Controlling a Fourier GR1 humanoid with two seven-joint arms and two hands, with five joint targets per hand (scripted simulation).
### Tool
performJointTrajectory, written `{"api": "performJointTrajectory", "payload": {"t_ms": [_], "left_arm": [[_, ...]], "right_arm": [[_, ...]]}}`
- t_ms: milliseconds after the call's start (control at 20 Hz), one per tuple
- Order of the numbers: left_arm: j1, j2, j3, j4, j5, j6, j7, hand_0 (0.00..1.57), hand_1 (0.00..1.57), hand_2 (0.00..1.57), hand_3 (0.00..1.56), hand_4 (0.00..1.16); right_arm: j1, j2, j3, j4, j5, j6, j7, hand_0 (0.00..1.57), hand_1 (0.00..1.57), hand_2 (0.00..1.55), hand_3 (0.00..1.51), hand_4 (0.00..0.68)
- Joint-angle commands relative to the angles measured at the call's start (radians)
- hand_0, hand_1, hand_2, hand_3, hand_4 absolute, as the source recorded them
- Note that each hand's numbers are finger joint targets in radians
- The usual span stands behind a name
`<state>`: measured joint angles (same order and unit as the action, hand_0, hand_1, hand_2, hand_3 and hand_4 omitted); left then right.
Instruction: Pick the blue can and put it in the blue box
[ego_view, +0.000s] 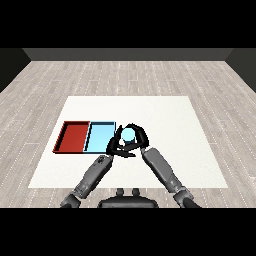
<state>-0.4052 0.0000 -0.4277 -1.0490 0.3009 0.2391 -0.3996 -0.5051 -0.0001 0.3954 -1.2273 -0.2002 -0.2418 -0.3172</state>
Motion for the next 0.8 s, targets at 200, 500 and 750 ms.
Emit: {"api": "performJointTrajectory", "payload": {"t_ms": [200,500,750], "left_arm": [[-0.088,0.0,-0.037,0.125,0.073,0.001,-0.062,0.0,0.0,0.0,0.0,0.0],[-0.079,0.004,-0.029,0.061,0.021,0.03,-0.029,0.0,0.0,0.0,0.0,0.1],[-0.122,0.001,-0.121,0.148,-0.101,0.221,-0.022,0.41,0.41,0.56,0.29,0.57]], "right_arm": [[-0.015,0.0,0.082,-0.048,-0.017,-0.035,0.061,1.43,1.43,1.43,1.39,0.616],[-0.024,0.0,0.13,-0.031,0.002,-0.077,0.049,1.36,1.36,1.44,1.4,0.615],[-0.058,0.0,0.159,-0.047,-0.038,-0.086,0.067,1.42,1.42,1.44,1.39,0.604]]}}
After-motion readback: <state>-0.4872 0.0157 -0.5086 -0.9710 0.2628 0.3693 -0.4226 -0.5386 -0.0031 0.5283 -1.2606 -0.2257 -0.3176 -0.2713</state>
